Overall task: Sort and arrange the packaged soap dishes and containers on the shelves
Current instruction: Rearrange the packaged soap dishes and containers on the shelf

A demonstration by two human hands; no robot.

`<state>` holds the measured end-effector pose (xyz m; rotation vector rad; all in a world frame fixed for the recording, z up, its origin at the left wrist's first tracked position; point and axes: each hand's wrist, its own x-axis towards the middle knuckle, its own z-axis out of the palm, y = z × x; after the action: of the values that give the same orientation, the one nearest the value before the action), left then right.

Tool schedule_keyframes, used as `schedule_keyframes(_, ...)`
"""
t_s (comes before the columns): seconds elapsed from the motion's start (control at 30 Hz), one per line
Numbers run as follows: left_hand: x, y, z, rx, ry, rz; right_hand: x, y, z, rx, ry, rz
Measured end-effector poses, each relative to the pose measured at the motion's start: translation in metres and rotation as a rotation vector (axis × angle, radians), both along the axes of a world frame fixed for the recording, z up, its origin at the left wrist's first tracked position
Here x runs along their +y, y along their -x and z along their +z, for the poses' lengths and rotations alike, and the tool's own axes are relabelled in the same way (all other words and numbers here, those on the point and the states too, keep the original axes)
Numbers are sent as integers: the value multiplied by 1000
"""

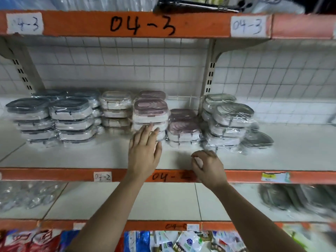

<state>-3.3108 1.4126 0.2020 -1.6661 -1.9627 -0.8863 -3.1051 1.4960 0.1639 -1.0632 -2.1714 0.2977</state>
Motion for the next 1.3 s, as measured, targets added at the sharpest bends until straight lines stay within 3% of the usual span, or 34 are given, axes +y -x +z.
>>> schedule_keyframes(0.2,16,-135,-14,29,160,-109,1,-134,0,1,-42,-93)
schedule_keyframes(0.6,47,-390,-69,61,244,-328,7,-388,-41,-66,62,-270)
schedule_keyframes(0.87,79,-459,-124,27,391,-378,37,-465,-89,-71,181,-330)
schedule_keyframes(1.3,172,-508,-240,-39,515,-368,120,-504,-175,-79,296,-383)
